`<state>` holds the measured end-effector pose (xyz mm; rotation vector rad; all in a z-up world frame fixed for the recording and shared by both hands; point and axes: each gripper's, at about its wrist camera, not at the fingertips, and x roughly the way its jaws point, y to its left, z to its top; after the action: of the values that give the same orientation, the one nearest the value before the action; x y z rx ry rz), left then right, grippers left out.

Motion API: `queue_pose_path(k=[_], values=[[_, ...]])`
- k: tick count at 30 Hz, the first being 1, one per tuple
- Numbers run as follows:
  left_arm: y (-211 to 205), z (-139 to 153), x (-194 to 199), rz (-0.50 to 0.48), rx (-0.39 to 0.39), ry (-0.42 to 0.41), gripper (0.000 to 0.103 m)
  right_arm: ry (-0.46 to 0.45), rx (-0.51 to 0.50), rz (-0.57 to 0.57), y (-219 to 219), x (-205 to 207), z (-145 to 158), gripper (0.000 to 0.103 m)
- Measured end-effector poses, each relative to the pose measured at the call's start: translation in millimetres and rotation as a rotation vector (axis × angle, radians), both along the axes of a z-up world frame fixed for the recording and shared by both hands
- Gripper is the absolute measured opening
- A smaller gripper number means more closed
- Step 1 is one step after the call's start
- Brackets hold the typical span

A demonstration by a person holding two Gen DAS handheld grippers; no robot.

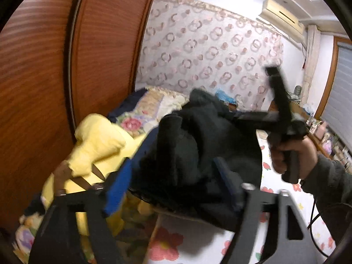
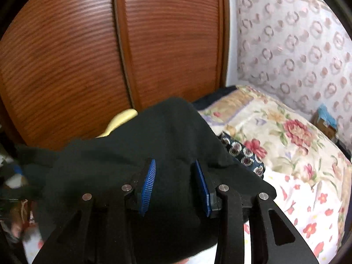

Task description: Fold small clothes

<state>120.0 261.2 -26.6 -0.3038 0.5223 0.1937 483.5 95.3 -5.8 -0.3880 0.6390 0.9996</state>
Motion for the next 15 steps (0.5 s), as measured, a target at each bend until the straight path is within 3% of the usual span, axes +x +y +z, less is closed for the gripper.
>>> queue_pose_path(k=[2, 8, 15], values=[[-6.2, 7.1, -1.3, -0.007, 0.049, 0.007, 0.083, 0.001, -0.015, -0.029, 8.5, 4.8, -8.0, 0.038], [-26.3, 16.9, -5.7, -0.016, 0.146, 0.014, 0.083, -0.026, 0.025, -0.070, -2.4, -11.7, 7.2, 0.039], [-50.8, 26.5, -14.6, -0.058, 0.197, 0.012, 0.083, -0.043, 0.087, -0.110, -61.4, -92.4, 21.8, 0.040]])
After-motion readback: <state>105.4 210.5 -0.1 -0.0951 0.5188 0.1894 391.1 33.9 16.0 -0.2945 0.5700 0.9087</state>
